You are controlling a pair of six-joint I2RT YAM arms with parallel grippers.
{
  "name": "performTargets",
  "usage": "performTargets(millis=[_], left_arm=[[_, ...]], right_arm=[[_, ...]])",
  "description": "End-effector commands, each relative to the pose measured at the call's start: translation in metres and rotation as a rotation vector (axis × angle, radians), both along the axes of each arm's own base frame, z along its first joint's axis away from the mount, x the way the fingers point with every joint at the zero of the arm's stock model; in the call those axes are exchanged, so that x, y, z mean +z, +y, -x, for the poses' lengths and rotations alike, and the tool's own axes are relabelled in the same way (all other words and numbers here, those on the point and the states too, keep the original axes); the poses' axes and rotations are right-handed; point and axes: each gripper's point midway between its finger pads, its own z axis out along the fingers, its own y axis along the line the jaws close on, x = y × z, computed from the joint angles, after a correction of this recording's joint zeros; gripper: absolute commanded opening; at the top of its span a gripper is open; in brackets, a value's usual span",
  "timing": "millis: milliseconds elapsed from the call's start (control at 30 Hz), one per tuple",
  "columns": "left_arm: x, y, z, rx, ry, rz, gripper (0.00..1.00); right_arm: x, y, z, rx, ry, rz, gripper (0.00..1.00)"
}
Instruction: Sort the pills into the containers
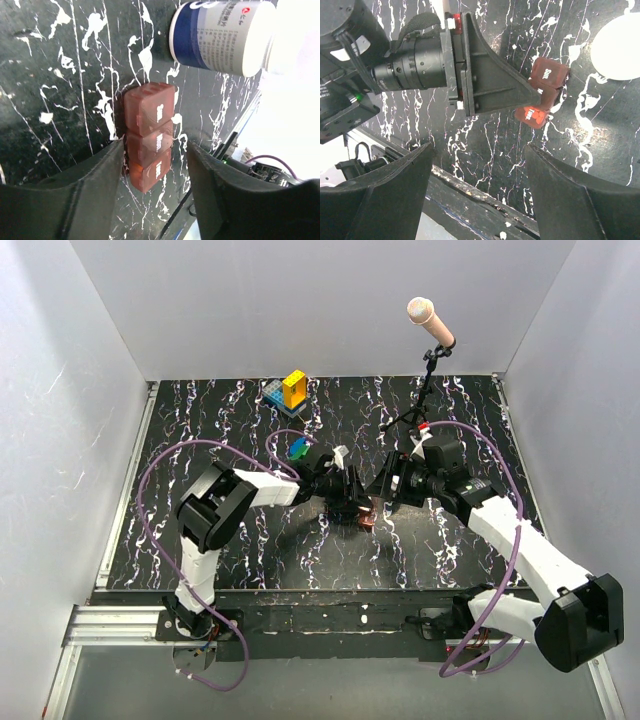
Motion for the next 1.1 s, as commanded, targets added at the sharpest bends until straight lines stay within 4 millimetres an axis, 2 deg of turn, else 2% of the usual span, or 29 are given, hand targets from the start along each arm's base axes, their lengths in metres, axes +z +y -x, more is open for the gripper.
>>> performTargets(millis=[0, 233, 567, 767, 867, 1067], left_arm=[[-0.005, 0.02, 0.008, 0.023, -0.032, -0.104, 0.57], [0.018, 0.037, 0.0, 0.068, -0.097, -0.108, 0.77], [0.085, 0.061, -0.009, 0.132, -0.246, 0.019, 0.98], [0.115, 0.085, -0.008, 0.14, -0.333, 0.02, 0.98], [0.132, 0.103, -0.01, 0.17, -0.398, -0.001, 0.98], [0.158, 0.154, -0.005, 0.225, -0.514, -0.155, 0.98]], right_arm=[[0.027, 0.001, -0.006, 0.009, -0.081, -0.015, 0.81], [0.035, 0.001, -0.006, 0.016, -0.102, -0.017, 0.82], [0.052, 0.0, -0.004, 0.047, -0.17, -0.027, 0.91], [0.055, 0.004, -0.002, 0.079, -0.17, -0.034, 0.92], [0.057, 0.002, -0.001, 0.076, -0.18, -0.032, 0.93], [0.058, -0.008, -0.002, 0.045, -0.2, 0.002, 0.94]])
